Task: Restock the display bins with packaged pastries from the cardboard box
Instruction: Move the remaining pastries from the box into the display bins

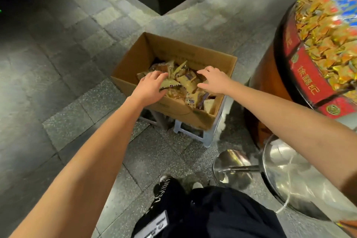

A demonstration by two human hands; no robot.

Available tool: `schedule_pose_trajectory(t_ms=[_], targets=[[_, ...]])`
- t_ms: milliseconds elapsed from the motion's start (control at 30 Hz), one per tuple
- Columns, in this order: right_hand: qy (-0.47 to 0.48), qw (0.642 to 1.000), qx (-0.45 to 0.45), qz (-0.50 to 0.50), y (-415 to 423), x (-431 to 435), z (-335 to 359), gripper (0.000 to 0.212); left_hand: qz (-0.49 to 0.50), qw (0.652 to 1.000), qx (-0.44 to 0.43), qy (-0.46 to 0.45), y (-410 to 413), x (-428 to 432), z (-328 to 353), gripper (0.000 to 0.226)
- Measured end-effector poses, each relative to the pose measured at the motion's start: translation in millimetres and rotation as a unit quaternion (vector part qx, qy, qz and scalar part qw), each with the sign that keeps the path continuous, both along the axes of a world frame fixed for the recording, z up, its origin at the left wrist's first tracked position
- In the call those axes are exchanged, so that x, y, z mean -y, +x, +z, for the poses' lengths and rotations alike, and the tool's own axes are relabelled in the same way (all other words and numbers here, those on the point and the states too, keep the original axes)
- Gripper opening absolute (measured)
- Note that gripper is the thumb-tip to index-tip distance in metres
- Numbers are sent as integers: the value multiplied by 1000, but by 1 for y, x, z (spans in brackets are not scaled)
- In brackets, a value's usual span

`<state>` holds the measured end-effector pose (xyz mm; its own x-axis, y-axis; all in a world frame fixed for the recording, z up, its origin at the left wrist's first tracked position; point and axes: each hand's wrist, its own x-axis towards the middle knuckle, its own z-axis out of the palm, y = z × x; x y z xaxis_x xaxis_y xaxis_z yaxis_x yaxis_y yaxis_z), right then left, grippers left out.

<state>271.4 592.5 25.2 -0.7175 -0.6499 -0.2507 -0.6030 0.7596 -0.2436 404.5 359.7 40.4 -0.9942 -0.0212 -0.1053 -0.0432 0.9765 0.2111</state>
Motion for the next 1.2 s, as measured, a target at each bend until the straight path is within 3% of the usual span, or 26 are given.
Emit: schedule_pose_trajectory(t_ms=[367,700,967,1200], targets=[[-3,990,54,-128,-107,-15,-44,62,-110,989,95,22,-161,13,-55,61],[-15,971,88,-222,-169,-26,-81,59,-300,938,175,-24,-262,5,-123,59],[5,964,122,-238,-190,-24,-157,56,-405,883,232,-44,-289,-23,-203,58],[31,978,121,-168,-228,-9,-202,57,-463,851,243,-49,-291,-47,-259,67]])
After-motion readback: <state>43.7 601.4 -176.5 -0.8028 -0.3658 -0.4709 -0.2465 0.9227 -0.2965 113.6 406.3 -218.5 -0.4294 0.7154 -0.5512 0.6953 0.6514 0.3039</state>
